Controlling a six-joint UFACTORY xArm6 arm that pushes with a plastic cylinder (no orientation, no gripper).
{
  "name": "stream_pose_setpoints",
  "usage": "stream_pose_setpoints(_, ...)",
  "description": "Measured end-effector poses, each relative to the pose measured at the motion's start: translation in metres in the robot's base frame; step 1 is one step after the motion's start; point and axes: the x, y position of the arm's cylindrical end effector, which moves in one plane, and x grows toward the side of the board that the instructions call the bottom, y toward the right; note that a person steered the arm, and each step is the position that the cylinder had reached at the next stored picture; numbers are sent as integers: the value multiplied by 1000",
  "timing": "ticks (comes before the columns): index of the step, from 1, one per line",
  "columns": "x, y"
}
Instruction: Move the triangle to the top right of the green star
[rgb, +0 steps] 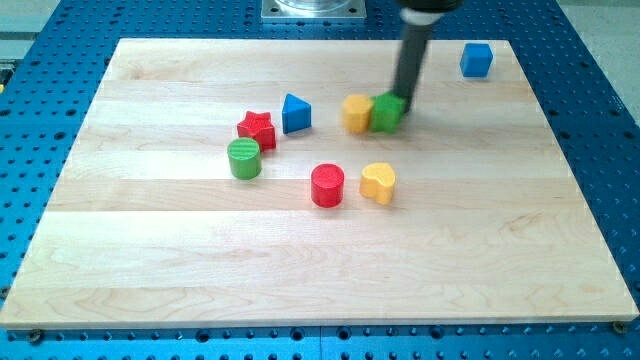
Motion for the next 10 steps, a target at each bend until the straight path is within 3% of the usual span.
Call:
stream_pose_setpoints(1, -19, -27)
stream_pose_setpoints(2, -43, -92)
stream_pose_setpoints(3, -20, -156)
stream_pose_setpoints(4, 9, -122)
stream_pose_setpoints(6, 27, -79)
stream_pose_setpoints(8, -31, -29)
stream_pose_setpoints(9, -37, -29)
stream_pose_setpoints(10, -11, -28)
